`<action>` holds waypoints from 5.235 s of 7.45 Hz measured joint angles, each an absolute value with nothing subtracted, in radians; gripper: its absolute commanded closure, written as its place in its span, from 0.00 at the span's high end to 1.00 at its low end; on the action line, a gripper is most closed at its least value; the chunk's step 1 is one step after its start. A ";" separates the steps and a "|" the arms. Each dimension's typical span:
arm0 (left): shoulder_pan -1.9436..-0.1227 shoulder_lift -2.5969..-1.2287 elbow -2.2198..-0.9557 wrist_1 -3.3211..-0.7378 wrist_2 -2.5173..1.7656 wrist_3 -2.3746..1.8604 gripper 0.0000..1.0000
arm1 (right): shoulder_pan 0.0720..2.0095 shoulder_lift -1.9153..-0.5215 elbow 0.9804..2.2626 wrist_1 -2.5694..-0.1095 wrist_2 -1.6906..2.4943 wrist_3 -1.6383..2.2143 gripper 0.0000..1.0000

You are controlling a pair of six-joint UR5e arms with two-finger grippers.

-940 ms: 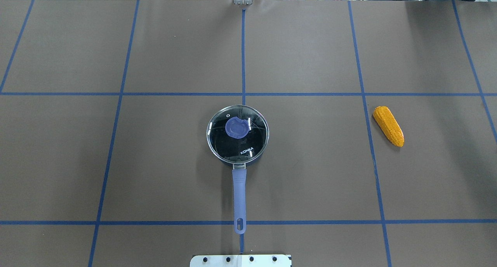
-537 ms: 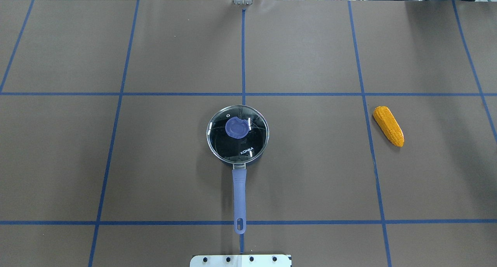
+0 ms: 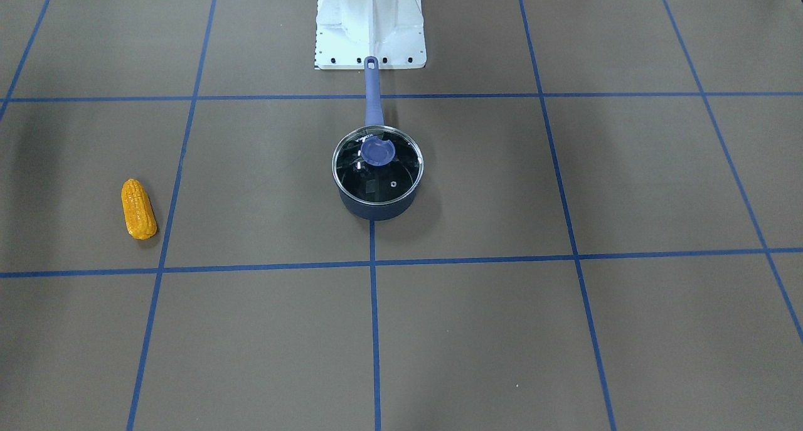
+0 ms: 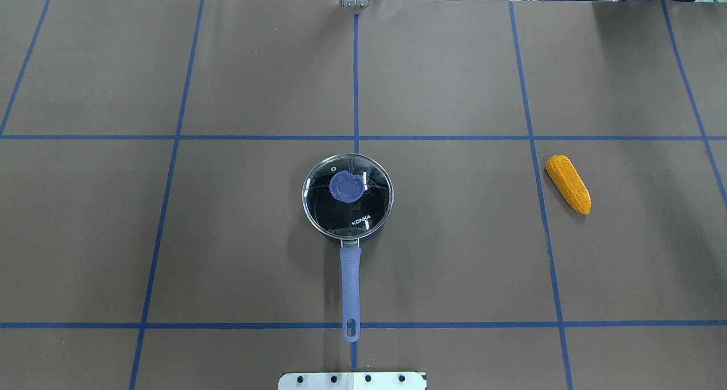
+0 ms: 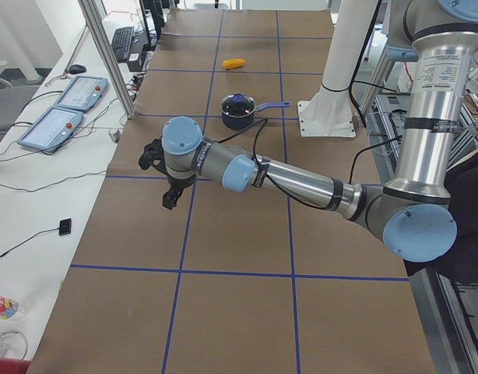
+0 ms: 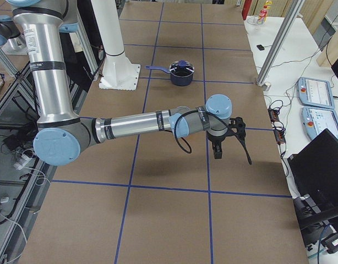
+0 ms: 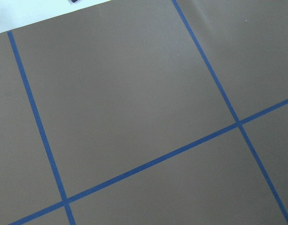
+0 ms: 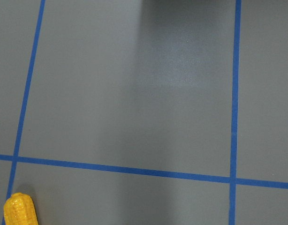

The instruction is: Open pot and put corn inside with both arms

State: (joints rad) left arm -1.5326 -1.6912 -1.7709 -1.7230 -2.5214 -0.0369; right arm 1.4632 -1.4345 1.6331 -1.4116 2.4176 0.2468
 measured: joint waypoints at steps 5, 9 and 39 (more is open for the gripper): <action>-1.315 -1.797 -1.920 -1.721 -2.479 -0.500 0.98 | 1.241 -1.376 1.702 -1.399 2.394 0.453 1.00; -1.073 -1.936 -1.989 -1.713 -2.309 -0.861 0.98 | 1.108 -1.346 1.711 -1.398 2.323 0.495 1.00; -0.525 -2.442 -1.607 -1.514 -1.825 -1.167 0.91 | 0.978 -1.364 1.622 -1.282 2.268 0.500 0.28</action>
